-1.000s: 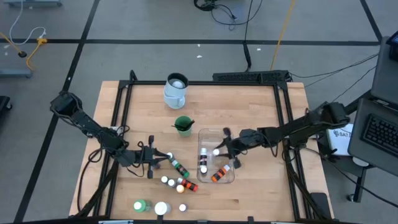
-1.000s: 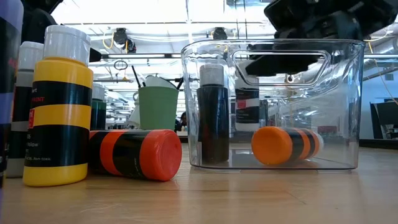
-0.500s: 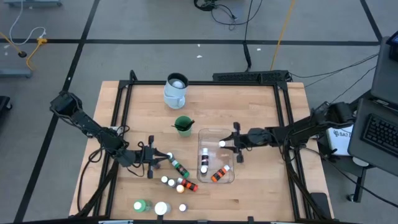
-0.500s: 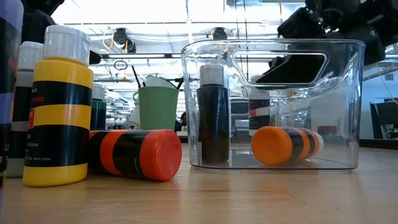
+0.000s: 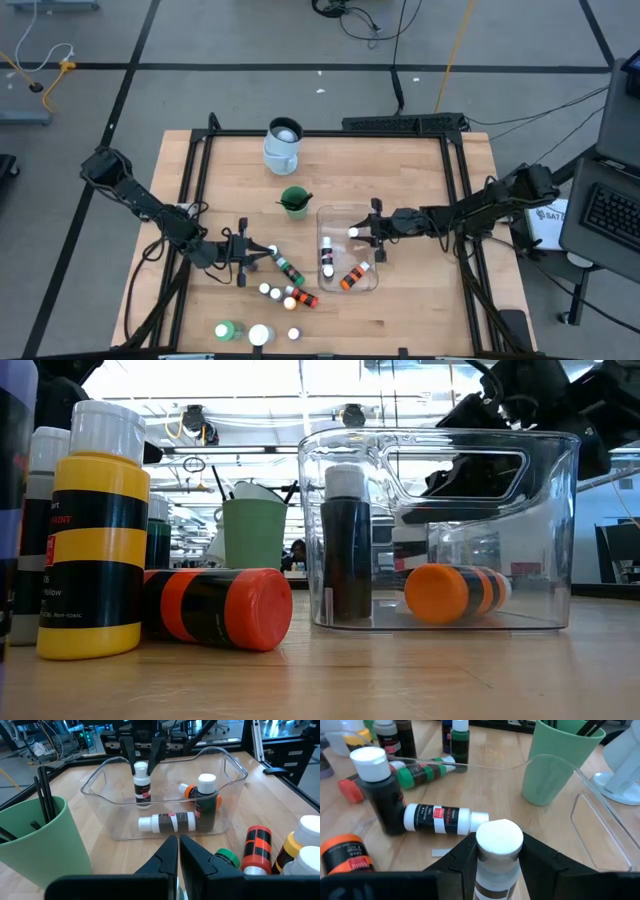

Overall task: Pick & Place Paint Supplies
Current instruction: Adjust the small white paint bottle in the transparent bin, then adjust the small black paint bottle in the transparent bin

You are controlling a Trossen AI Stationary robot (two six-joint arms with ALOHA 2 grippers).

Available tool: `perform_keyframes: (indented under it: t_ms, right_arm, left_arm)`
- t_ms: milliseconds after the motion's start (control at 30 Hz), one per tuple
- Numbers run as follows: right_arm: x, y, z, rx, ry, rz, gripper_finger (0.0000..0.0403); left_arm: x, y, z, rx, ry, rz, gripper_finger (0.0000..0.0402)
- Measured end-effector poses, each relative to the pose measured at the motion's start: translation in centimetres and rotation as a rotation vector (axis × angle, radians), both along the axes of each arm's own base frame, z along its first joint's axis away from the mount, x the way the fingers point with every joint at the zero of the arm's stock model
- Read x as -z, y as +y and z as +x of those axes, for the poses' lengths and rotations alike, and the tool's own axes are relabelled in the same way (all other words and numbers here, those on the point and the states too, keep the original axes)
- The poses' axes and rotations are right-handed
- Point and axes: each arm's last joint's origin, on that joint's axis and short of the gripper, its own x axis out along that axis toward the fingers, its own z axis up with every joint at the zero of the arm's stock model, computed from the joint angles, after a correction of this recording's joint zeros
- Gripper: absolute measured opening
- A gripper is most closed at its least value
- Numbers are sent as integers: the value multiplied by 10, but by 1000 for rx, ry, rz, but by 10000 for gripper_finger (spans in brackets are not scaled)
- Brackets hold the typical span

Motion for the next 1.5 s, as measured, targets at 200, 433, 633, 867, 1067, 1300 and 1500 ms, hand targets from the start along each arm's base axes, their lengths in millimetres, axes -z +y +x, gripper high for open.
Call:
perform_keyframes:
  t_ms: [200, 433, 633, 867, 1067, 1300, 1500]
  right_arm:
    - [1, -4, 2, 30, -10, 24, 140]
    - [1, -5, 2, 29, -17, 18, 160]
    - [-7, -5, 0, 24, -48, 3, 177]
    - [-24, -5, -3, 9, -125, -24, 199]
    - [-50, 8, 0, -167, -222, -30, 221]
    - [-77, 50, 28, -375, -163, -15, 247]
    - [-67, 76, 60, -429, -42, -22, 254]
  left_arm:
    - [0, 0, 0, 0, 0, -1, 21]
    - [0, 0, 0, 0, 0, 0, 21]
    - [0, 0, 0, -1, 1, -2, 21]
    - [0, 0, 0, 0, 1, -3, 21]
    - [0, 0, 0, 0, 1, -2, 21]
    - [0, 0, 0, 0, -1, 5, 21]
    - [0, 0, 0, -2, 0, -1, 21]
